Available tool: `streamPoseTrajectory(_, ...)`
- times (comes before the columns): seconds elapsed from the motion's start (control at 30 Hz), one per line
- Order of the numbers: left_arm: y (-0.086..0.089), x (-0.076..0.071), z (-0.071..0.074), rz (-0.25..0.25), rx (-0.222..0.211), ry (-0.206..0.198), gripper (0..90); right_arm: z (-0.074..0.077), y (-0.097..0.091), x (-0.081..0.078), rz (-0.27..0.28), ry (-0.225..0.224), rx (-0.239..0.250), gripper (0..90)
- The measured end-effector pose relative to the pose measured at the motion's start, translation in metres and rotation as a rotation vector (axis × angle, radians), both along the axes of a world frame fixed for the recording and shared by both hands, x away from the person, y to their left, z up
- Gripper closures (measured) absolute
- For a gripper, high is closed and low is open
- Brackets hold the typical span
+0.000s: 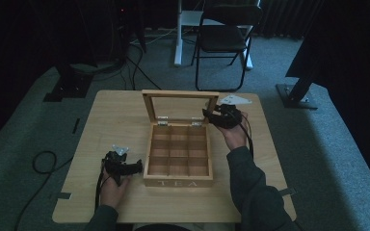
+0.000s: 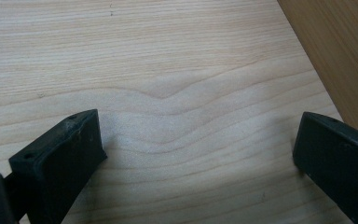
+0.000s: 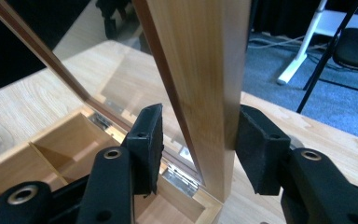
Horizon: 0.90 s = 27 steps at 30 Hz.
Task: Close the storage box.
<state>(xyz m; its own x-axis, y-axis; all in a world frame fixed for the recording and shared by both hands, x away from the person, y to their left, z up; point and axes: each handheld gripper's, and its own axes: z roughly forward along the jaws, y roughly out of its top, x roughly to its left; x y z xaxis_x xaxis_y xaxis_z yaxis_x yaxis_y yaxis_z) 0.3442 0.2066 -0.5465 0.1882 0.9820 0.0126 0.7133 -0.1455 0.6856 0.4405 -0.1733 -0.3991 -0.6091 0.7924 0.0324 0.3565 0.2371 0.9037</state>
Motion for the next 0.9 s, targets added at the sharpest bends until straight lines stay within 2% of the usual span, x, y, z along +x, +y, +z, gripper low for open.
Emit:
streamPoseTrajectory(0.13, 0.000, 0.000, 0.000, -0.001, 0.000, -0.001, 1.6, 0.009, -0.004, -0.006, -0.001, -0.018, 0.047, 52.9)
streamPoseTrajectory(0.27, 0.000, 0.000, 0.000, 0.001, 0.000, -0.002, 1.6, 0.017, -0.006, -0.012, -0.004, -0.039, 0.043, 52.9)
streamPoseTrajectory(0.37, 0.000, 0.000, 0.000, 0.001, 0.000, -0.002, 1.6, 0.020, -0.008, -0.013, -0.014, -0.038, 0.045, 52.9)
streamPoseTrajectory(0.4, 0.000, 0.000, 0.000, 0.001, 0.000, -0.002, 1.6, 0.024, -0.011, -0.014, -0.029, -0.020, 0.073, 53.5)
streamPoseTrajectory(0.47, 0.000, 0.000, 0.000, 0.001, 0.000, -0.002, 1.6, 0.025, -0.011, -0.014, -0.026, -0.006, 0.072, 53.7)
streamPoseTrajectory(0.57, 0.000, 0.000, 0.000, 0.001, 0.000, -0.002, 1.6, 0.027, -0.008, -0.017, -0.037, -0.018, 0.035, 54.5)
streamPoseTrajectory(0.9, 0.000, 0.000, 0.000, 0.001, -0.001, -0.002, 1.6, 0.045, -0.007, -0.029, -0.044, -0.018, 0.024, 53.5)
